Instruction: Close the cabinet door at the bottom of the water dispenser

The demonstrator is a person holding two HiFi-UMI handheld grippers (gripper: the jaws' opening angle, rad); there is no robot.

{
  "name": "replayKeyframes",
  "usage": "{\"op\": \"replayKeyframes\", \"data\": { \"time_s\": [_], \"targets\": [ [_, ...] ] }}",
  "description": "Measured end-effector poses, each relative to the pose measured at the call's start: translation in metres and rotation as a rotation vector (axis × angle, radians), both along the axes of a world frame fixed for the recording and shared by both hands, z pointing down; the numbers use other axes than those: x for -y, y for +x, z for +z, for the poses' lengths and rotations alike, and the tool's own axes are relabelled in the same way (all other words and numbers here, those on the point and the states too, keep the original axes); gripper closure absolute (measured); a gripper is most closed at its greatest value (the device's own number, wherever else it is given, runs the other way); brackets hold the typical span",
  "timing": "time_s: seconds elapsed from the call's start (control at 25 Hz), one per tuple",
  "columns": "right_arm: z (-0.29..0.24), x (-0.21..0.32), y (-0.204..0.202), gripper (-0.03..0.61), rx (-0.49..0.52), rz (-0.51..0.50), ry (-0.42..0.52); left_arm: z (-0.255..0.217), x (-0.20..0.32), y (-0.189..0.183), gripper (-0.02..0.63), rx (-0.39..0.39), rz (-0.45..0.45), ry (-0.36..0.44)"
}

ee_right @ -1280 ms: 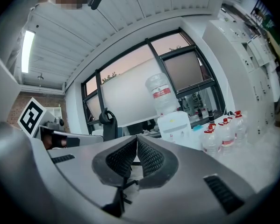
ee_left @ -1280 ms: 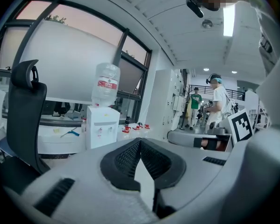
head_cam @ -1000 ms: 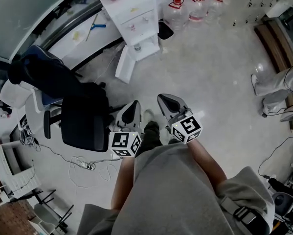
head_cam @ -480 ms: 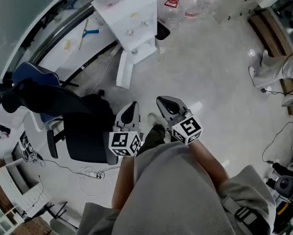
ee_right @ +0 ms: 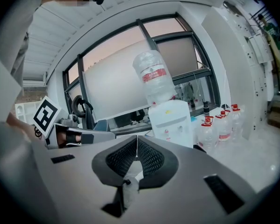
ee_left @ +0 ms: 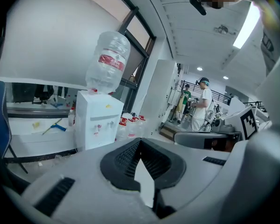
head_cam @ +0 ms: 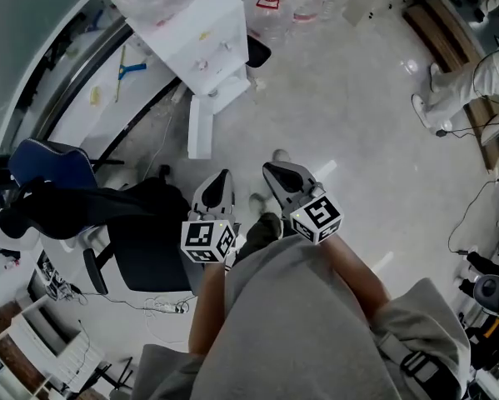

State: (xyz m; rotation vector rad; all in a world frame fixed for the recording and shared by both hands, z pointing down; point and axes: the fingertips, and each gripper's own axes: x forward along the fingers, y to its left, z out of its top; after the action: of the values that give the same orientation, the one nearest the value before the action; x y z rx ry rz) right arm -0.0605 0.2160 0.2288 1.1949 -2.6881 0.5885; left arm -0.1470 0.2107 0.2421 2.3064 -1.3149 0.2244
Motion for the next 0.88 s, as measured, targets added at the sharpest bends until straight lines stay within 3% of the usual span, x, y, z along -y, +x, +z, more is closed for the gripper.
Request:
{"op": "replayKeyframes", "data": {
  "time_s": [0.4, 0.6, 0.88],
  "targets": [
    [0.019, 0.102, 0.012, 0.568, 0.034, -0.034, -0.036, 0.020, 0.083, 0.015, 0.606, 0.051, 0.022, -0.050],
    [0.031, 0.151, 0.024, 0.568, 0.074, -0.044, -0.085, 0.028, 0.130, 0.018, 0.606, 0.031, -0.029, -0.094],
    [0.064, 0.200, 0.008, 0.568, 0.105, -0.064, -0.133, 0.058, 0.175, 0.011, 0.606, 0.096, 0.005, -0.123]
  ]
}}
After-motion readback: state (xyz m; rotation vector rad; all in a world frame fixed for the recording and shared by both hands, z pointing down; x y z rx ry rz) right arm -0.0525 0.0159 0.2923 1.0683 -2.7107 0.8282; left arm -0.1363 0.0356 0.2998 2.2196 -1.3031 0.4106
